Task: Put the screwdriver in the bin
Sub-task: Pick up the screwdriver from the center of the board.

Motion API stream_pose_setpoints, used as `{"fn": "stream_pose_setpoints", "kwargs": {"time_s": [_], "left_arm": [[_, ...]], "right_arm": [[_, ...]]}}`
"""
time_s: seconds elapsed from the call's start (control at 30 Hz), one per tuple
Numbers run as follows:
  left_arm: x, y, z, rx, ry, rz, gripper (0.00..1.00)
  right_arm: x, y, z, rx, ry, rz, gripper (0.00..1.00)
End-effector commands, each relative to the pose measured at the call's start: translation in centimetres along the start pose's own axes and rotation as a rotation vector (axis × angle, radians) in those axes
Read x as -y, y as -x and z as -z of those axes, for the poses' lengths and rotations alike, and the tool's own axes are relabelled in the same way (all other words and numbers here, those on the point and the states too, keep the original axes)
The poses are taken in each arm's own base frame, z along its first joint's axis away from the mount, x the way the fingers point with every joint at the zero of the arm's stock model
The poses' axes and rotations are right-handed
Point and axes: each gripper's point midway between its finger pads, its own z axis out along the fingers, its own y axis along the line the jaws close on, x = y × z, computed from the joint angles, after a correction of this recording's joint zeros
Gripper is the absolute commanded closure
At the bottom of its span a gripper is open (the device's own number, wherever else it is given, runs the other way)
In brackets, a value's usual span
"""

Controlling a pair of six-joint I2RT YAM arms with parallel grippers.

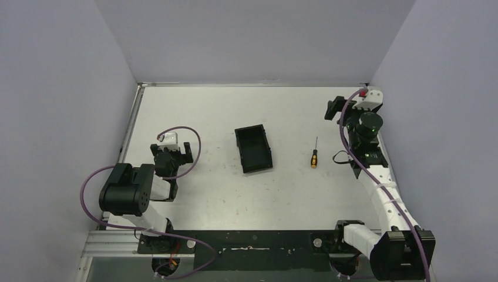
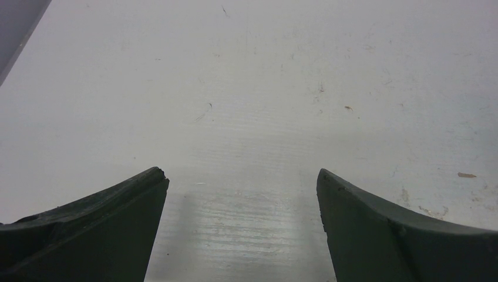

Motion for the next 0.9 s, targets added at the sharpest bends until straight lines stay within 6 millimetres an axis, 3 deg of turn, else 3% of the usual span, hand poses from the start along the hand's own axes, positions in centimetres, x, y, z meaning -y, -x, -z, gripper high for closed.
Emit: {"fn": "stream_pose_setpoints", "kwargs": {"time_s": [0.0, 0.3, 0.37, 0.57, 0.87], "left_arm": [[0.2, 2.6, -0.8, 0.087, -0.01, 0.003, 0.03], [0.2, 2.6, -0.8, 0.088, -0.01, 0.003, 0.03], [0.2, 2.7, -0.8, 0.088, -0.01, 0.003, 0.03], [0.2, 2.6, -0.8, 0.087, -0.01, 0.004, 0.03], [0.2, 2.6, -0.7, 0.087, -0.01, 0.003, 0.03]], "right_arm": [[-1.7, 1.4, 0.8, -0.141, 0.05, -0.02, 0.0], [-3.1, 3.5, 0.3, -0.439, -0.092, -0.019, 0.0], [-2.9, 3.2, 0.2, -0.517, -0.136, -0.026, 0.0], [-2.7, 0.4, -0.3, -0.716, -0.177, 0.006, 0.0], [-1.3, -9.2, 0.1, -1.011, -0.226, 0.09, 0.0]]}}
